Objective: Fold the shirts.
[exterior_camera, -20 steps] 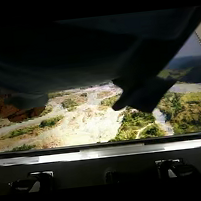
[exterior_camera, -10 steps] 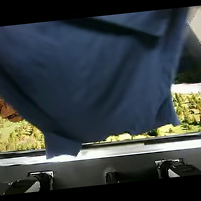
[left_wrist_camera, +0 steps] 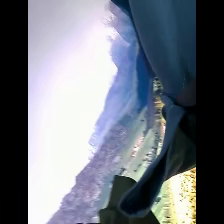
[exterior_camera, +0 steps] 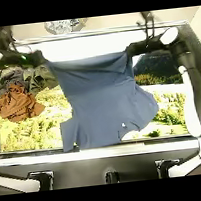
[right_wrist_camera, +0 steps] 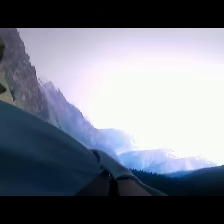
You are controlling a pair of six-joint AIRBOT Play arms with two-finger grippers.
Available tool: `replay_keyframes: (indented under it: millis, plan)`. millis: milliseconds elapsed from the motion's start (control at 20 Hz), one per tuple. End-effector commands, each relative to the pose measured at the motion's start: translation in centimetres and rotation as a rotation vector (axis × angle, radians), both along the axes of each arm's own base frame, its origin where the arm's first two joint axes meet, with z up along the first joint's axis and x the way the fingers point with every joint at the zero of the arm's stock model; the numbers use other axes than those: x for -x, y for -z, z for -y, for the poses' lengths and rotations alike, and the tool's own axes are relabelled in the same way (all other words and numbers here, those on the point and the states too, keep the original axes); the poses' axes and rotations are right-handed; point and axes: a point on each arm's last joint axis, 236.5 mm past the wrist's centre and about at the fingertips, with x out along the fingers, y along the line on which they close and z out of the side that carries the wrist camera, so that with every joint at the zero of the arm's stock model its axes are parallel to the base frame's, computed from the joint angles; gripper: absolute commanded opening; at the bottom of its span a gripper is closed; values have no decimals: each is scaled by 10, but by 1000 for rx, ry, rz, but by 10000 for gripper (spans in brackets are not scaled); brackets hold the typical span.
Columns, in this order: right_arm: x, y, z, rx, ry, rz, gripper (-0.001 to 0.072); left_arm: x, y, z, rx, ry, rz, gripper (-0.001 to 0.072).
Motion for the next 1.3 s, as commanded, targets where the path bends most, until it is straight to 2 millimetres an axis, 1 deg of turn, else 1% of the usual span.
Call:
replay_keyframes:
  millis: [0,50,100,150,200,250,300,350,400,450,500,550,600,650,750,800,900,1000,1100,1200,1250]
  plan:
    - [6,80,-13,-34,-45,-195,51,6,93,2,8,37,-236,23]
    - [8,84,-14,-36,-52,-212,152,8,104,3,12,41,-262,23]
    - [11,82,-13,-37,-61,-219,311,8,108,3,11,43,-272,23]
    - [18,72,-8,-11,-104,-200,541,8,107,1,6,49,-265,23]
    - [28,61,5,55,-176,-167,618,9,103,-2,-4,64,-251,23]
    - [39,57,30,129,-192,-178,620,11,98,-6,-15,80,-241,23]
    - [53,58,67,202,-163,-233,621,15,96,-10,-23,95,-244,23]
    - [72,62,102,241,-123,-326,621,21,96,-14,-28,110,-264,23]
    - [100,68,129,219,-103,-451,618,27,98,-16,-27,118,-289,24]
    - [125,75,143,174,-105,-555,618,32,101,-17,-26,124,-311,23]
    - [151,82,148,129,-128,-654,618,35,102,-16,-26,131,-325,24]
    - [179,94,148,105,-164,-742,618,36,103,-16,-25,133,-332,24]
    - [200,107,145,102,-174,-794,619,39,104,-15,-26,139,-340,23]
    - [219,123,137,87,-160,-825,621,41,104,-15,-26,145,-350,24]
    - [253,156,123,56,-115,-862,669,46,105,-14,-33,173,-359,23]
    - [270,168,117,40,-104,-885,669,48,105,-14,-38,186,-360,24]
    - [295,183,109,24,-86,-917,669,48,105,-14,-38,187,-361,24]
    - [305,194,95,-36,-50,-912,679,48,105,-14,-39,188,-359,24]
    - [304,205,78,-132,2,-900,679,48,105,-14,-41,193,-357,23]
    - [295,211,65,-216,55,-861,675,48,105,-14,-41,193,-357,24]
    - [286,213,62,-247,89,-832,662,48,105,-14,-41,192,-357,23]
